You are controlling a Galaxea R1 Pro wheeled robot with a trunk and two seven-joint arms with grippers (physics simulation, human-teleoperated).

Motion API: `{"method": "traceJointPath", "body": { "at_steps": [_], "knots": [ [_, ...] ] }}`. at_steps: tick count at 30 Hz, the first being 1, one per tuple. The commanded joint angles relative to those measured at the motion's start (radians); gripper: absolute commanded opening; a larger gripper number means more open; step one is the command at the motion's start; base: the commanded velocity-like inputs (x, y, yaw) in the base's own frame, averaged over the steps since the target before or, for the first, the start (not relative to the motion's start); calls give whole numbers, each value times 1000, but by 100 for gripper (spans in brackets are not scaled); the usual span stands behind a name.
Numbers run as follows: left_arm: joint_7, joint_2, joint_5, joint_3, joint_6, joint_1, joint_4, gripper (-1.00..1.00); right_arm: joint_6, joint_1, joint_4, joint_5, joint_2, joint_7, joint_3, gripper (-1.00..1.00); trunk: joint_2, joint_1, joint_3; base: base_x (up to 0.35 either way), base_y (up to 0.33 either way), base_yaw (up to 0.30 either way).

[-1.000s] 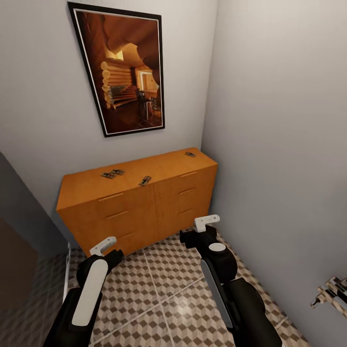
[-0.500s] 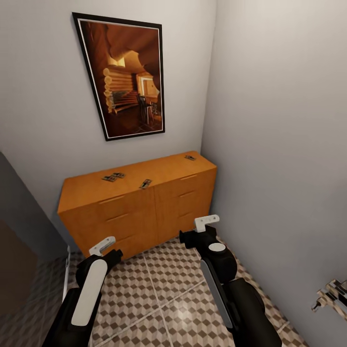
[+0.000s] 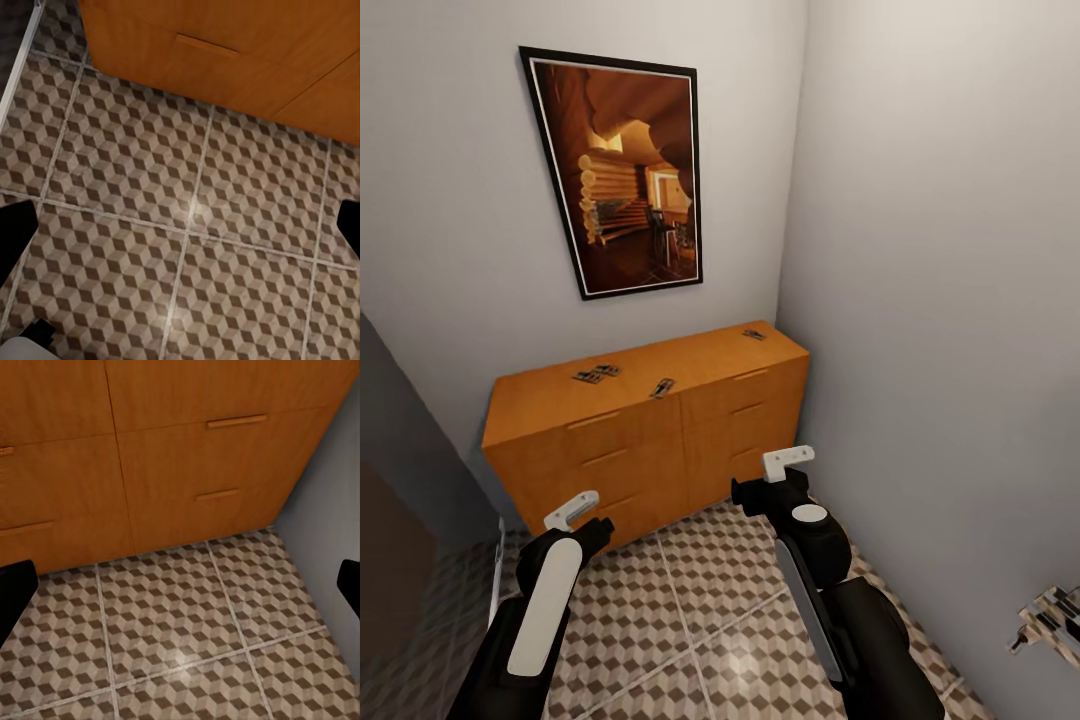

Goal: Take the four mousetraps from the cabinet in the bathroom and place them on the bathroom floor. Make sure all four end up on the same floor surface, and ensure that at least two of them are either under or directly next to the same bathroom sink.

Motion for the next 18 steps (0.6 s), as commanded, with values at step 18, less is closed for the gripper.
{"method": "traceJointPath", "body": {
  "at_steps": [18],
  "knots": [
    [-1,3,-1,0,-2,0,2,100,0,0,0,0,0,0,0,100,0,0,30,0,0,0]
  ]
}}
